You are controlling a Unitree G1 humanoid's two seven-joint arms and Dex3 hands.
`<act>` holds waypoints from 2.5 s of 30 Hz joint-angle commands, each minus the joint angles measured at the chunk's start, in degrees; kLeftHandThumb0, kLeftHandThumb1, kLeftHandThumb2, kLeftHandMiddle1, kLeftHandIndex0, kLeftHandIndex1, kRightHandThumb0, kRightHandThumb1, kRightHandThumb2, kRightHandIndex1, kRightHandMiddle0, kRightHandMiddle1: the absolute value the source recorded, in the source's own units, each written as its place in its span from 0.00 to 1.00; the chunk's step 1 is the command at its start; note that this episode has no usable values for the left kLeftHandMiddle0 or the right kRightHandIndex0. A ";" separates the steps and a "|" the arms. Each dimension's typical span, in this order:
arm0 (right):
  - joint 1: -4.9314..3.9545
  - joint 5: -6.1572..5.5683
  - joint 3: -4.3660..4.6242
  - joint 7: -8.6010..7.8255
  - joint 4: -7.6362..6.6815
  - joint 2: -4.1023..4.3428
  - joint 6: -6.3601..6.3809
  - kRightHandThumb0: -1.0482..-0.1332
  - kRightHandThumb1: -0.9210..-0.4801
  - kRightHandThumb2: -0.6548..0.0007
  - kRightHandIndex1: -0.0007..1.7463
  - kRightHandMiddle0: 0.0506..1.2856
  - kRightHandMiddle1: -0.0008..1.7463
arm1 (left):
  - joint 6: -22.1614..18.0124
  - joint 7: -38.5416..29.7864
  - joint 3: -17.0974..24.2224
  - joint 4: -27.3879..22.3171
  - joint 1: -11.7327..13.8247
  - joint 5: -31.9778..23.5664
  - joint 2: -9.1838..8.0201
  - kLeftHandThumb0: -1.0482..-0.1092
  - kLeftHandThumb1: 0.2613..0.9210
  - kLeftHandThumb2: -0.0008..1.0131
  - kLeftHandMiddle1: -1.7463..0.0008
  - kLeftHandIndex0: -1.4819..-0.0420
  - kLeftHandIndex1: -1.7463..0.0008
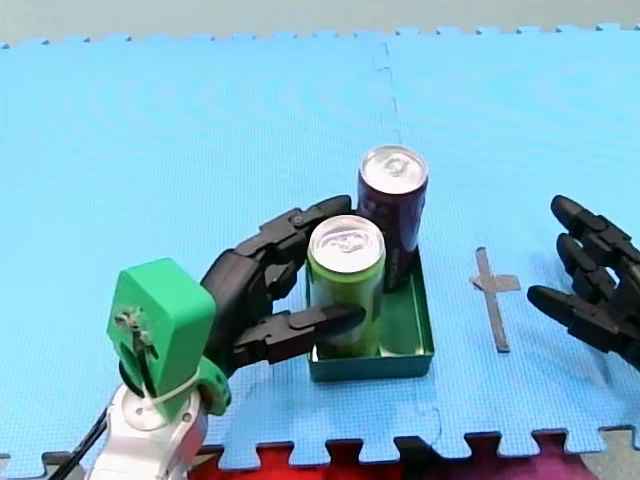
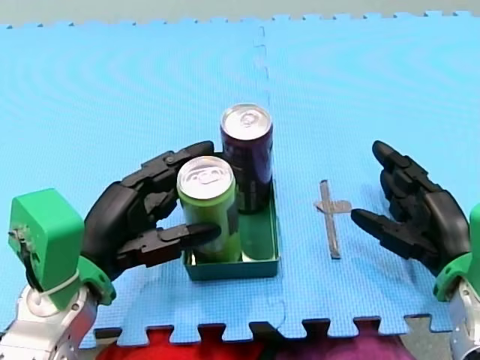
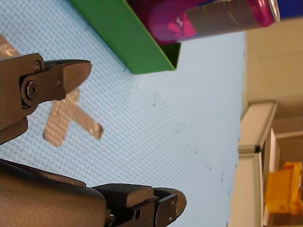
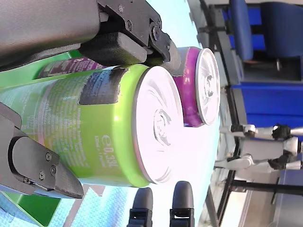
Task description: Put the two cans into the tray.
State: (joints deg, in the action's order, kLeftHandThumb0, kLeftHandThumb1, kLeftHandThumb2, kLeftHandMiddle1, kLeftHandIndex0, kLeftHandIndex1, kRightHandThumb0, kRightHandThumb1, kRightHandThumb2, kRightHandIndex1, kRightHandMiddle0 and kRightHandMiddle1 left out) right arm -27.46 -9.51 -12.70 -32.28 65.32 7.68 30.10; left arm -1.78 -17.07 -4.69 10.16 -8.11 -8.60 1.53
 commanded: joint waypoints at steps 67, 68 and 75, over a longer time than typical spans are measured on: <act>-0.55 -0.21 -0.55 0.52 1.48 -0.34 0.95 0.00 0.00 0.90 0.00 0.17 0.00 | -13.78 -8.09 10.07 10.30 4.28 -4.13 -11.72 0.00 0.70 0.00 1.00 0.93 1.00; -0.55 0.00 -0.37 0.76 1.42 -0.50 1.15 0.00 0.00 0.90 0.00 0.18 0.00 | -15.22 -7.87 10.68 11.98 3.65 -5.20 -10.31 0.00 0.69 0.00 1.00 0.93 1.00; 1.77 10.59 6.29 11.86 -2.03 -1.33 12.62 0.20 0.10 0.98 0.00 0.19 0.00 | -21.51 -4.72 12.34 18.37 0.98 -5.93 -5.51 0.17 0.54 0.01 0.99 0.84 0.99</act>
State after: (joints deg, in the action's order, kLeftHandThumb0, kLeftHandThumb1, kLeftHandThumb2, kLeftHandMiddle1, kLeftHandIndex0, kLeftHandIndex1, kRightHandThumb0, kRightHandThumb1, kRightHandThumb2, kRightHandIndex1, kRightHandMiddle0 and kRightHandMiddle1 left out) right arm -26.66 -1.91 -8.85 -23.44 65.05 6.40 38.83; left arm -20.91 -23.25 6.60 26.23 -5.93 -14.72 -5.08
